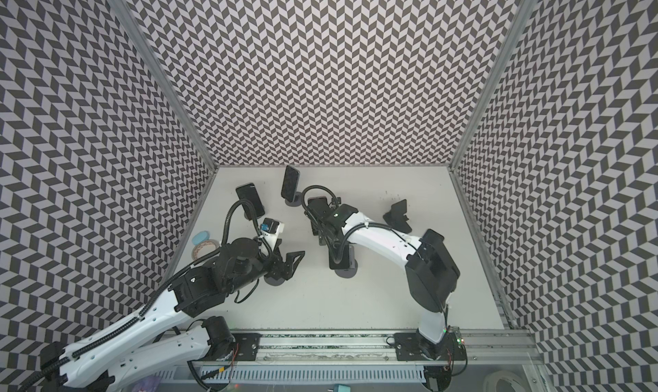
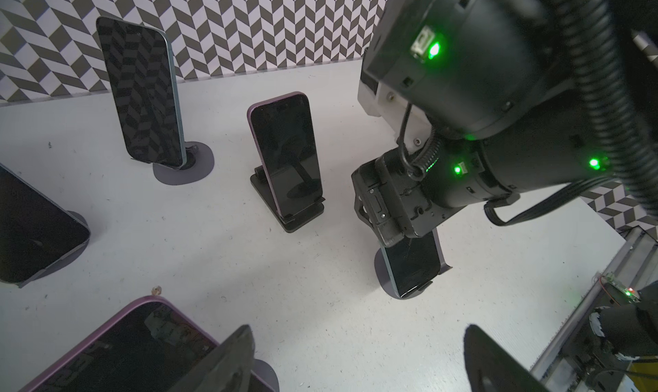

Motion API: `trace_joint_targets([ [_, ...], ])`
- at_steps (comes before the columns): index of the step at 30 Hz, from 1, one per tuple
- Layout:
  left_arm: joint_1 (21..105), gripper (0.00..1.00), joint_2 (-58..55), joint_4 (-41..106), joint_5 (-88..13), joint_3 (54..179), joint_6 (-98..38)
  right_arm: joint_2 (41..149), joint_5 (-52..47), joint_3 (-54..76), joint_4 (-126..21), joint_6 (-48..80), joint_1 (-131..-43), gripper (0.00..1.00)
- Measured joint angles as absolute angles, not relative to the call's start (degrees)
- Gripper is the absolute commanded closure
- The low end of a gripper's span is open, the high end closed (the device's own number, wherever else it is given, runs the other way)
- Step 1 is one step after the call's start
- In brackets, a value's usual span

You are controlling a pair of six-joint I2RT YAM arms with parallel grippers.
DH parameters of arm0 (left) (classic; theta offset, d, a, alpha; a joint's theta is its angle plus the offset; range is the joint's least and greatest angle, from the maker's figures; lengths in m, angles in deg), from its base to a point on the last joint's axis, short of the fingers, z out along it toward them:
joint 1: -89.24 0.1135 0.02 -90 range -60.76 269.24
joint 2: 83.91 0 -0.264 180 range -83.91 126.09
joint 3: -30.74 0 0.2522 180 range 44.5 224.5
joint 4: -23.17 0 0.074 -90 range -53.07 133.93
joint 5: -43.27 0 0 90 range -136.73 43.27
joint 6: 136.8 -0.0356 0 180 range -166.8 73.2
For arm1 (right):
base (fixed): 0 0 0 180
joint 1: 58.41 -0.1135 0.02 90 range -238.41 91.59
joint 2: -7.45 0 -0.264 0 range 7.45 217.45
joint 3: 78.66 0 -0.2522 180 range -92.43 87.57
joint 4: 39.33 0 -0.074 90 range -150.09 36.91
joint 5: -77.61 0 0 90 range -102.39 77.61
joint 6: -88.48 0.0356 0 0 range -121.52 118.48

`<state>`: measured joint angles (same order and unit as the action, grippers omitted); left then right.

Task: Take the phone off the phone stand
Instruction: 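Close the right gripper on the teal-edged phone's top edge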

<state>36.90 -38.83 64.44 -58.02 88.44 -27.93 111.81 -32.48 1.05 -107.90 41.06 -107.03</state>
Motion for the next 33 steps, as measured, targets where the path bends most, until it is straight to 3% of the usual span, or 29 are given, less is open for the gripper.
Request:
trace_joint_targets([
  [33,36.90,0.08,-38.91,63.96,-59.09,88.44,-29.39,112.53,-32.37,-0.15,-108.42,41.15,-107.03,0.33],
])
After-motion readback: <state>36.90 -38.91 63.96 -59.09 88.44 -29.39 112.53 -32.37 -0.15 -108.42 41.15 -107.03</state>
